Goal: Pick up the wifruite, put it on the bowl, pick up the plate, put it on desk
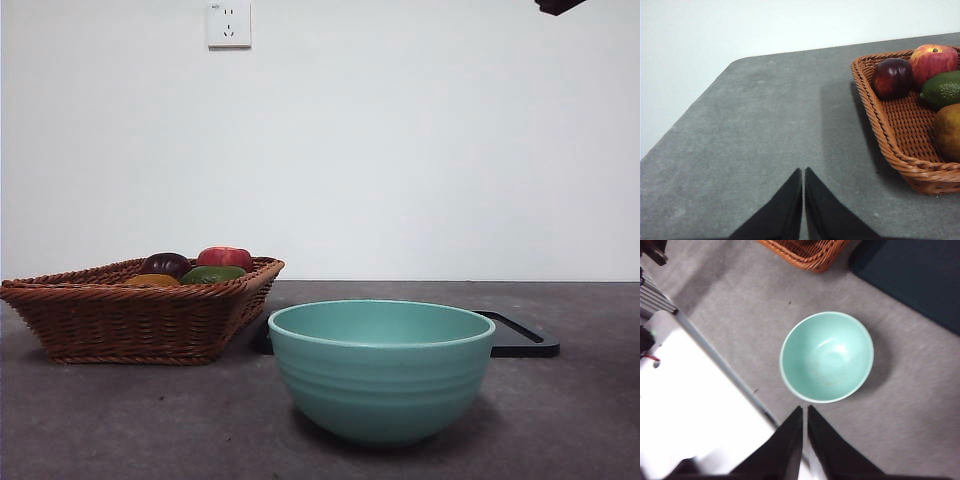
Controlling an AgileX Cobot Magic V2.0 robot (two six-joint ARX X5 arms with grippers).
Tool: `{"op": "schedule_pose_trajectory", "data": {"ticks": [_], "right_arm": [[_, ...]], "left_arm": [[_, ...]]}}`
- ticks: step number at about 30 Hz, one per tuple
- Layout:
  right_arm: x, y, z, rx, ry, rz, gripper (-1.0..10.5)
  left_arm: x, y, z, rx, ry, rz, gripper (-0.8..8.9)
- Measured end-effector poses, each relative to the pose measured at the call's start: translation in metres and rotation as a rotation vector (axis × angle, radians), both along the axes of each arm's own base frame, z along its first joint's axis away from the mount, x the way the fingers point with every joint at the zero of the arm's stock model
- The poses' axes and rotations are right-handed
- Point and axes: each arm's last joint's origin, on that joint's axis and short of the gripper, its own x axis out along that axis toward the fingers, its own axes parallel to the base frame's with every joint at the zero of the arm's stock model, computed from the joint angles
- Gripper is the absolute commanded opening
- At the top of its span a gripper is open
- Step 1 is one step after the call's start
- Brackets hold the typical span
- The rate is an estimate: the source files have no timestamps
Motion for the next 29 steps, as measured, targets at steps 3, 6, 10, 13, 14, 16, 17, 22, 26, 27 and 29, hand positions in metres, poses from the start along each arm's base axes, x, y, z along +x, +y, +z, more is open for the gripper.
{"op": "schedule_pose_trajectory", "data": {"ticks": [3,6,10,13,14,16,17,22,26,27,29], "right_arm": [[0.004,-0.01,0.005,-0.012,-0.111,-0.071,0.1],[0.013,-0.024,0.01,0.049,-0.279,-0.181,0.1],[0.02,-0.048,0.001,0.11,-0.462,-0.346,0.1],[0.017,-0.066,-0.014,0.127,-0.573,-0.465,0.1],[0.015,-0.072,-0.021,0.129,-0.61,-0.501,0.1],[0.01,-0.079,-0.033,0.131,-0.665,-0.551,0.1],[0.008,-0.082,-0.039,0.128,-0.69,-0.567,0.1],[-0.003,-0.092,-0.074,0.093,-0.789,-0.625,0.1],[-0.009,-0.096,-0.099,0.067,-0.846,-0.664,0.1],[-0.011,-0.096,-0.106,0.061,-0.862,-0.679,0.1],[-0.013,-0.097,-0.114,0.057,-0.882,-0.695,0.1]], "left_arm": [[0.0,0.0,0.0,0.0,0.0,0.0,0.08],[0.0,0.0,0.0,0.0,0.0,0.0,0.08],[0.0,0.0,0.0,0.0,0.0,0.0,0.08],[0.0,0.0,0.0,0.0,0.0,0.0,0.08],[0.0,0.0,0.0,0.0,0.0,0.0,0.08],[0.0,0.0,0.0,0.0,0.0,0.0,0.08],[0.0,0.0,0.0,0.0,0.0,0.0,0.08],[0.0,0.0,0.0,0.0,0.0,0.0,0.08],[0.0,0.0,0.0,0.0,0.0,0.0,0.08],[0.0,0.0,0.0,0.0,0.0,0.0,0.08],[0.0,0.0,0.0,0.0,0.0,0.0,0.08]]}}
